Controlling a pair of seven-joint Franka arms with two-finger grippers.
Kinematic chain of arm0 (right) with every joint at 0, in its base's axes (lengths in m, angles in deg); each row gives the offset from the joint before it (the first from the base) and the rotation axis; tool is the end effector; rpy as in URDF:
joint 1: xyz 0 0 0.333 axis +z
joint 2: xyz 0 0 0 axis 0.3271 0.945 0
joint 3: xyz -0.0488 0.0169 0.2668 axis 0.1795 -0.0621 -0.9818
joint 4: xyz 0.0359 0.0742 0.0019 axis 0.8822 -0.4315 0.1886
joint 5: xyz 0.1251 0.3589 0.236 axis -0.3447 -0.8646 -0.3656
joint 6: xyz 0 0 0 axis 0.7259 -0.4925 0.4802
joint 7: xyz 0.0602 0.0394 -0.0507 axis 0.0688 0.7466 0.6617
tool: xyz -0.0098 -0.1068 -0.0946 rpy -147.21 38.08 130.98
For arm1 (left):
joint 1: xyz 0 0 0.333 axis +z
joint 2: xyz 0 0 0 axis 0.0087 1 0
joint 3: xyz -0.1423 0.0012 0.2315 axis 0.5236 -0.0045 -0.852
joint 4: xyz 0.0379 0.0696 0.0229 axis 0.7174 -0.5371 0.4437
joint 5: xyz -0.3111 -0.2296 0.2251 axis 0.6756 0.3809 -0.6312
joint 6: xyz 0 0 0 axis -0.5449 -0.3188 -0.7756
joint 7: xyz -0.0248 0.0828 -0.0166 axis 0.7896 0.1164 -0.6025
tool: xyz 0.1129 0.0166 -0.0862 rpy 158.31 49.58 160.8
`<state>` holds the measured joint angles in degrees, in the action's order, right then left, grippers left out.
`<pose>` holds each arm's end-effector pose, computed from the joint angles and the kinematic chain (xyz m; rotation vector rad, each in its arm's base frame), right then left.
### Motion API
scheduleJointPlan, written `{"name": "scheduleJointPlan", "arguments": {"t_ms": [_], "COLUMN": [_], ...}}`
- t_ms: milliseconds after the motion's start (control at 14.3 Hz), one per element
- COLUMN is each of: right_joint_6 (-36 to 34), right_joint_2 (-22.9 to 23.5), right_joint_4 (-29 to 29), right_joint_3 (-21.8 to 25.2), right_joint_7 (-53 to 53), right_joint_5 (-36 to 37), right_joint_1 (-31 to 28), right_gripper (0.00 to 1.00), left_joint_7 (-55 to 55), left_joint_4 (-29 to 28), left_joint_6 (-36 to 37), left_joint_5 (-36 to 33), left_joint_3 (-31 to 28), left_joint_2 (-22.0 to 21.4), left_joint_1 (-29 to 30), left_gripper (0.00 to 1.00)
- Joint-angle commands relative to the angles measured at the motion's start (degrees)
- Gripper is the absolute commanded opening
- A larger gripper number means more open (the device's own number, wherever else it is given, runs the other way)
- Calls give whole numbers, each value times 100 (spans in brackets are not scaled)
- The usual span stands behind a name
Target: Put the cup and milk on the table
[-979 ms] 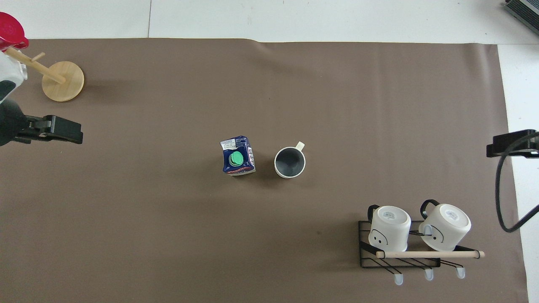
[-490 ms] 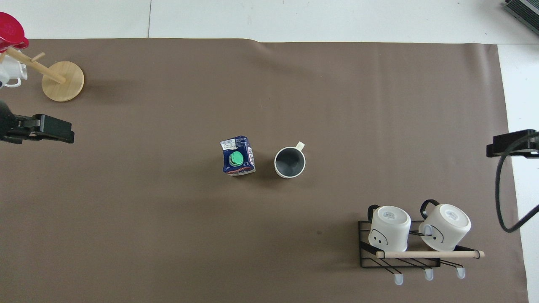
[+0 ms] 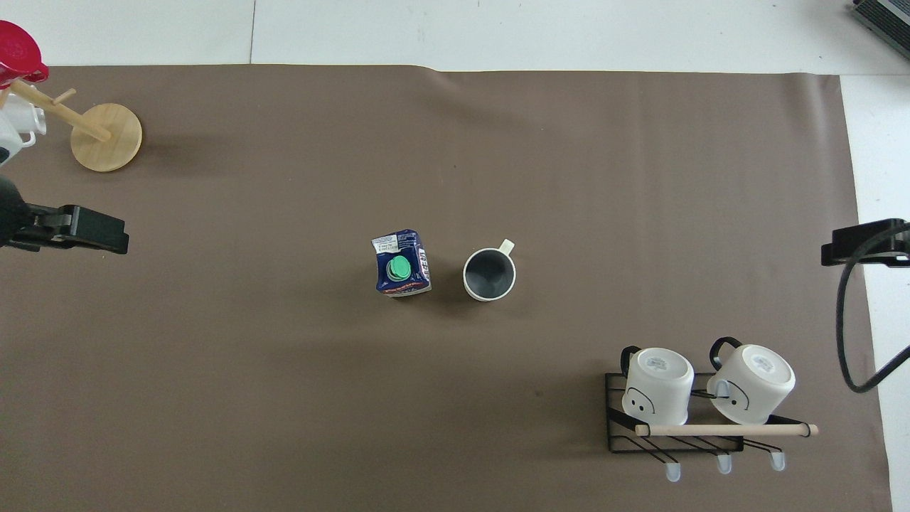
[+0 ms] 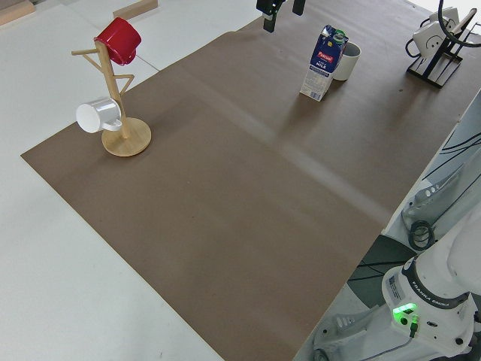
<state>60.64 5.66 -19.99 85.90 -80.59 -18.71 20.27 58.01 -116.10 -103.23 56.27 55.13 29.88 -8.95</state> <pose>0.5758 -0.0185 0.5962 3.1279 -0.2115 0.0225 0.5919 -0.0701 0.5664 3.1266 -0.1584 -0.0195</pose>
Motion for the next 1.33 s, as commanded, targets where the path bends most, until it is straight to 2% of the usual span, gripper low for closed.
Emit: {"name": "scheduleJointPlan", "arguments": {"t_ms": [0,1259], "right_joint_6": [-61,-61], "right_joint_2": [-86,-86], "right_joint_4": [-63,-63], "right_joint_3": [-10,-10], "right_joint_7": [-39,-39], "right_joint_5": [-110,-110], "right_joint_1": [-39,-39], "right_gripper": [100,100], "left_joint_7": [104,86], "left_joint_4": [-52,-78], "left_joint_6": [151,151], "left_joint_5": [12,-15], "left_joint_3": [25,-54], "left_joint_2": [-147,-174], "left_joint_1": [-13,83], "left_gripper": [100,100]}}
